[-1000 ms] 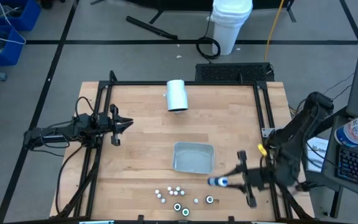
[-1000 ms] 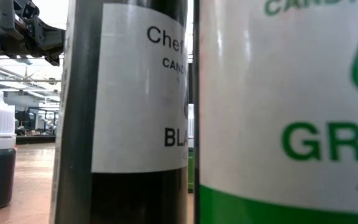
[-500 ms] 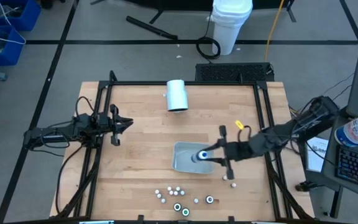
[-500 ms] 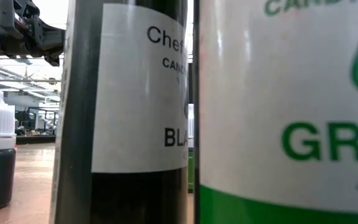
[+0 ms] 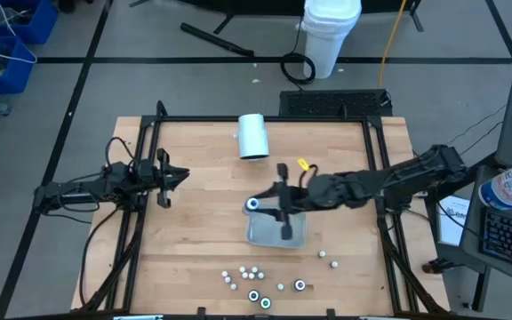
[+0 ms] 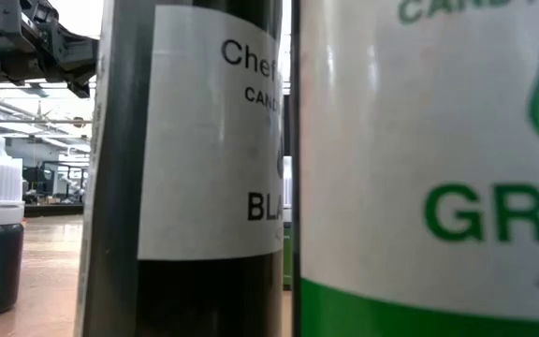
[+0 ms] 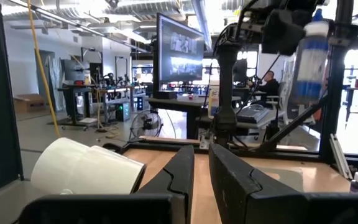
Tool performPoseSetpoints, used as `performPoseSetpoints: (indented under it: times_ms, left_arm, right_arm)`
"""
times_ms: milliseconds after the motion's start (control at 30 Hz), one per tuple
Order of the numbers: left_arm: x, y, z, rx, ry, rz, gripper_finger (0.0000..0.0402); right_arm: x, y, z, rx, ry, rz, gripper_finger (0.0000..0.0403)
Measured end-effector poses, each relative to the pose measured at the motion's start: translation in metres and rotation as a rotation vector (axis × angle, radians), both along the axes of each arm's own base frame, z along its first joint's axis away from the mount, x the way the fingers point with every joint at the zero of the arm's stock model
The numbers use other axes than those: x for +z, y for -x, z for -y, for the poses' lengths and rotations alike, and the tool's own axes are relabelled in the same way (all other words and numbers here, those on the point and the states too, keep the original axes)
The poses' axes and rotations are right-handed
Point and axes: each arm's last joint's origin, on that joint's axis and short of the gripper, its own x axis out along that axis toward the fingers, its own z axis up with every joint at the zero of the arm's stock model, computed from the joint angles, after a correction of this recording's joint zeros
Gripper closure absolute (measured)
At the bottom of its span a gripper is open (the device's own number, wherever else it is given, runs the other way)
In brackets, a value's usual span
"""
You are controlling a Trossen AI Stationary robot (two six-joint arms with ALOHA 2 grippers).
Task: Pick & Place food coloring
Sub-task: Put the large blue food coloring bottle into the gray bin
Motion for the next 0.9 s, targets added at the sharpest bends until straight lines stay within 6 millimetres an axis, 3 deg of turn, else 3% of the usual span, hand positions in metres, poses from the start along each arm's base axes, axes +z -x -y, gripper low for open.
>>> performPoseSetpoints:
  times_ms: [167,433,600,900]
  left_arm:
    - [0.0,0.0,0.0,-0.001,0.0,0.0,0.0344]
    - [0.0,0.0,0.0,-0.009,0.002,0.0,0.0344]
    - [0.0,0.0,0.0,-0.009,0.002,0.0,0.0344]
    - [0.0,0.0,0.0,-0.007,0.001,0.0,0.0344]
  right_arm:
    - [-0.029,-0.023,0.006,-0.031,0.017,-0.072,0.0292]
    - [-0.059,-0.038,-0.005,-0.043,0.057,-0.136,0.0295]
    - [-0.081,-0.034,-0.007,-0.074,0.076,-0.159,0.0292]
    - [-0.116,-0.008,0.0,-0.097,-0.031,-0.085,0.0292]
